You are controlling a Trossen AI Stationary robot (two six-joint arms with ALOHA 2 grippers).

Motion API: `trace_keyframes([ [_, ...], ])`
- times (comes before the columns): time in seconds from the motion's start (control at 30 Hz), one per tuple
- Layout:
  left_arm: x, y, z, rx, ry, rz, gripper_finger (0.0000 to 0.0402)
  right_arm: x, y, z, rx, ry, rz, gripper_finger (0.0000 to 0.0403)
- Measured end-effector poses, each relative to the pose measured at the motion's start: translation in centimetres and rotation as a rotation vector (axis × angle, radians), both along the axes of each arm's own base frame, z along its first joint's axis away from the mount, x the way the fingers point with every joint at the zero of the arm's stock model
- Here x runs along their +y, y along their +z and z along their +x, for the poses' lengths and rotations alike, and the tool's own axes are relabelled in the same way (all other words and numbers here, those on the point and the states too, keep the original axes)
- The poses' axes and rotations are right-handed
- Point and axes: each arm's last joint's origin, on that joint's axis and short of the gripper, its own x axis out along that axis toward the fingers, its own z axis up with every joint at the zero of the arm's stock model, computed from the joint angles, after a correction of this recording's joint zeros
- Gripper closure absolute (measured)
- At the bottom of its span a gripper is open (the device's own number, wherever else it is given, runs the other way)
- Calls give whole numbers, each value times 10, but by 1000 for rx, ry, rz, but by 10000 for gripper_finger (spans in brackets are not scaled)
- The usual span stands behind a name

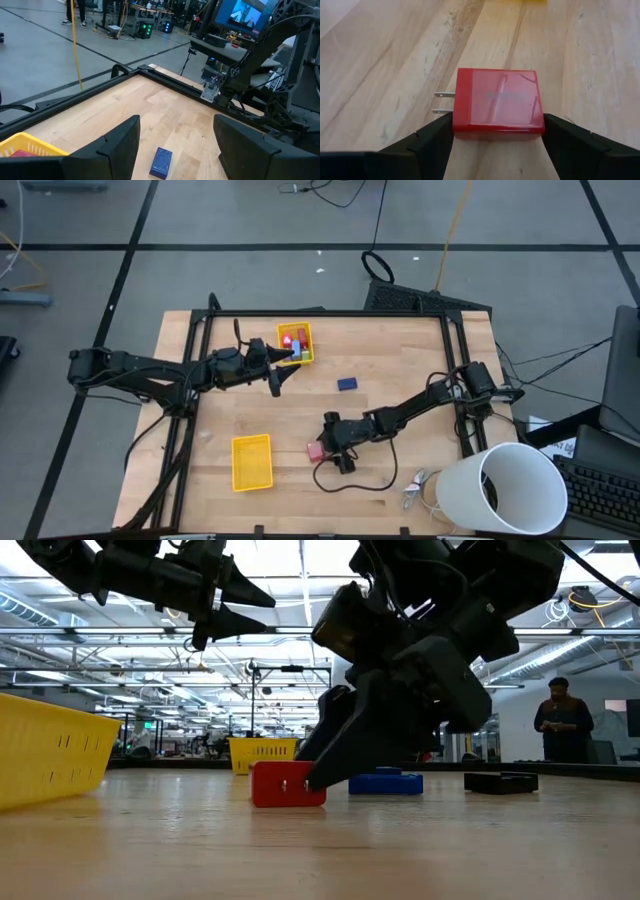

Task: Pick & Place Office items
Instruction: Put the red charger adapter into the top yellow bin

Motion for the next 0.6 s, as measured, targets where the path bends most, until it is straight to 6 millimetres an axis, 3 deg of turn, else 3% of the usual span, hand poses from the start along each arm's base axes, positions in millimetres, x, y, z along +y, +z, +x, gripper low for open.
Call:
trace_keyframes([
  [0.17,0,0,0,0,0,0,146,-1,0,0,-1,12,-23,154],
  [0.47,0,0,0,2,0,1,146,-2,1,0,-9,26,-43,155],
  [0.6,0,-1,0,11,0,0,146,-3,18,-4,-22,18,-51,154],
])
